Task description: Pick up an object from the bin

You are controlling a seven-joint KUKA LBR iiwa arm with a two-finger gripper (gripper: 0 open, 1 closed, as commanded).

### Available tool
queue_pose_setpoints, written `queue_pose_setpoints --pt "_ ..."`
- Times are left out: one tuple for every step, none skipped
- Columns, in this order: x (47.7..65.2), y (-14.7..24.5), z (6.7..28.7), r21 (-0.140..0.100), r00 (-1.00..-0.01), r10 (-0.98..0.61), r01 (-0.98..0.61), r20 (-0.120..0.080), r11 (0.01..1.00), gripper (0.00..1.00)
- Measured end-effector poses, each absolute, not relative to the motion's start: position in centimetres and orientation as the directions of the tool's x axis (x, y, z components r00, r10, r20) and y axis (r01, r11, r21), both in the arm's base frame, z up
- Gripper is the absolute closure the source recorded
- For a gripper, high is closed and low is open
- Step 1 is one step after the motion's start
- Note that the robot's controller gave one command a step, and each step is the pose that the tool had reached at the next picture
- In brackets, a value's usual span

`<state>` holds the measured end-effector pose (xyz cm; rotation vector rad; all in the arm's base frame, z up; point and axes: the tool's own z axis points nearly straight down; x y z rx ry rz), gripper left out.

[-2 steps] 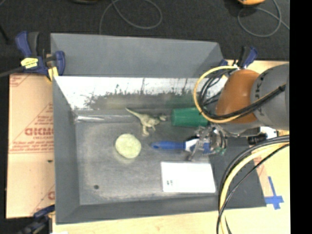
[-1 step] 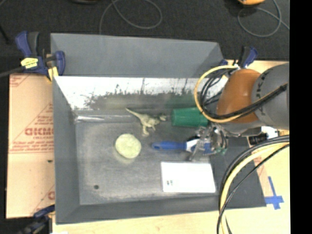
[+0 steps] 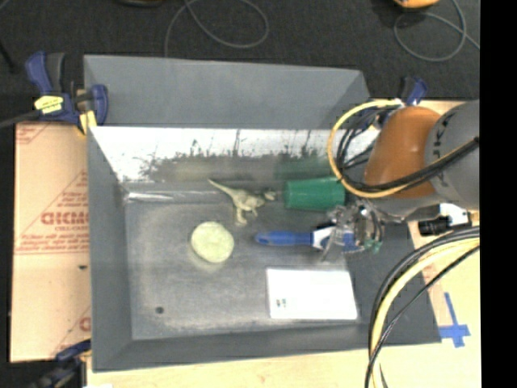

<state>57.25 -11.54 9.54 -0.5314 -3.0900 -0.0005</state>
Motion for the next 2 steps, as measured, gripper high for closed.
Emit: queue_pose_setpoints --pt "57.55 -11.62 10.99 0.001 -0.943 0.333 0.333 -0.005 0.943 1.0" --pt "57.47 -11.62 11.98 0.001 -0.943 0.332 0.332 -0.004 0.943 1.0"
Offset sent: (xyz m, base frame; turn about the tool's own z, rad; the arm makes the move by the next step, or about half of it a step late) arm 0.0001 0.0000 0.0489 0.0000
